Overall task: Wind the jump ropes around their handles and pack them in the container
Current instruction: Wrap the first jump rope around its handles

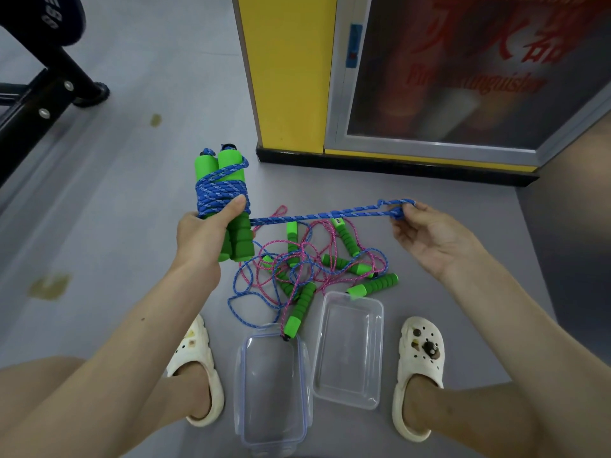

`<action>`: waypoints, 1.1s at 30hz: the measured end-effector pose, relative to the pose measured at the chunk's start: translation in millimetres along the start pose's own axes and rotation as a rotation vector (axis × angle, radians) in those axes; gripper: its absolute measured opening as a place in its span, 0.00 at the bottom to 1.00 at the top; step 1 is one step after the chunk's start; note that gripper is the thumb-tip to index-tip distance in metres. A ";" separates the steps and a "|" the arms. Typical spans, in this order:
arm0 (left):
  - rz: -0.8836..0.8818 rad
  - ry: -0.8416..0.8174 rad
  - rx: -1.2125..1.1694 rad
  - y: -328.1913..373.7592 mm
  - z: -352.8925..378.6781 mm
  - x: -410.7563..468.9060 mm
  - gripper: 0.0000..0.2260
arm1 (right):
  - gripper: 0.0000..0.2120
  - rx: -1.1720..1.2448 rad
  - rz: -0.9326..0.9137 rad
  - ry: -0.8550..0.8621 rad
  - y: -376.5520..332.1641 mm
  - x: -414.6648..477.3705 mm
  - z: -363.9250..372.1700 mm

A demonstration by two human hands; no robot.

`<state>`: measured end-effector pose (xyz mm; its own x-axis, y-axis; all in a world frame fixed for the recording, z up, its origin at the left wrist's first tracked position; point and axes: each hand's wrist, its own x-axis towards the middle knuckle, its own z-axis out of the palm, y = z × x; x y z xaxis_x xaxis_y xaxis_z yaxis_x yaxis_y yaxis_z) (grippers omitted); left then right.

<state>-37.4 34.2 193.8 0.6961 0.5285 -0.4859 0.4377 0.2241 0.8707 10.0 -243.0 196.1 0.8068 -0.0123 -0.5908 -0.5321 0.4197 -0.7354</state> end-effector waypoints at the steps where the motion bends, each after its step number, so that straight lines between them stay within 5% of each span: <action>1: 0.000 0.003 0.001 0.2 -0.1 0.2 0.24 | 0.08 0.059 0.038 -0.023 -1.1 -1.6 0.5; 9: 0.031 0.024 0.028 0.0 -2.5 6.1 0.27 | 0.09 -0.030 0.136 -0.280 -6.1 -11.5 -1.2; 21: 0.116 -0.037 0.124 -6.5 2.7 -1.1 0.23 | 0.08 0.145 0.048 -0.156 -2.2 -10.8 -0.1; 33: 0.050 -0.058 0.083 -8.3 4.4 2.8 0.26 | 0.11 0.107 0.185 -0.347 -6.3 -22.0 2.2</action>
<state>-36.6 30.3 184.8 0.7490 0.4884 -0.4478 0.4458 0.1286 0.8859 -3.8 -243.4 214.5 0.7483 0.3719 -0.5494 -0.6617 0.4780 -0.5776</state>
